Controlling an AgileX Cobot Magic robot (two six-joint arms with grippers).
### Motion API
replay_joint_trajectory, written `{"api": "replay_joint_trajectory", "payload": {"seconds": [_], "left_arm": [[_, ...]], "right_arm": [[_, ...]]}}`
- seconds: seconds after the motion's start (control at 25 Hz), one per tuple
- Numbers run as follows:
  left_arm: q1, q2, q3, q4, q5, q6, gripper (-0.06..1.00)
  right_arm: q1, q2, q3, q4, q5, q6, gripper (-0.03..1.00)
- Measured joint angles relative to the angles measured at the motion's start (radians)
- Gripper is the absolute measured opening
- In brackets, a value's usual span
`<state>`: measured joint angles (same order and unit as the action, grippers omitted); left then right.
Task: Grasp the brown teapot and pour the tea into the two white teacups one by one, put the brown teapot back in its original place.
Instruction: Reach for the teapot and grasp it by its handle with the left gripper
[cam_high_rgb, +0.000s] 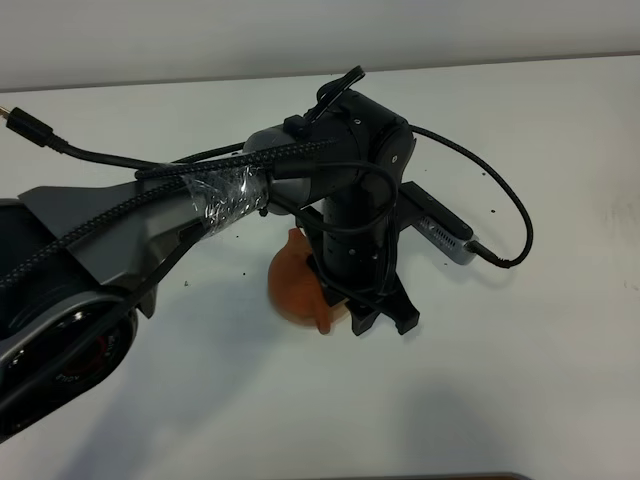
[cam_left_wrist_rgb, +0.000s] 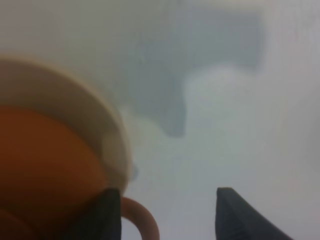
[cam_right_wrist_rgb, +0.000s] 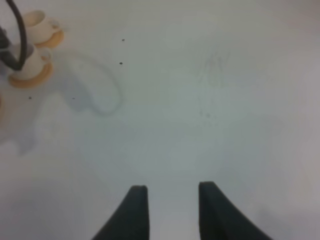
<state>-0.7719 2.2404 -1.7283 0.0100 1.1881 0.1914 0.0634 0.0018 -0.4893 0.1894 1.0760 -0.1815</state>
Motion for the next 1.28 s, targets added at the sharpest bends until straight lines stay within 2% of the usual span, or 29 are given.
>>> {"api": "replay_joint_trajectory", "payload": {"seconds": [0.28, 0.6, 1.28], "left_arm": [[0.012, -0.011, 0.082, -0.01, 0.0, 0.011, 0.43], [0.025, -0.03, 0.089, 0.025, 0.0, 0.011, 0.43], [0.012, -0.032, 0.098, 0.022, 0.0, 0.011, 0.43]], "right_arm": [[0.0, 0.0, 0.0, 0.0, 0.0, 0.0, 0.24], [0.0, 0.0, 0.0, 0.0, 0.0, 0.0, 0.24], [0.0, 0.0, 0.0, 0.0, 0.0, 0.001, 0.24]]}}
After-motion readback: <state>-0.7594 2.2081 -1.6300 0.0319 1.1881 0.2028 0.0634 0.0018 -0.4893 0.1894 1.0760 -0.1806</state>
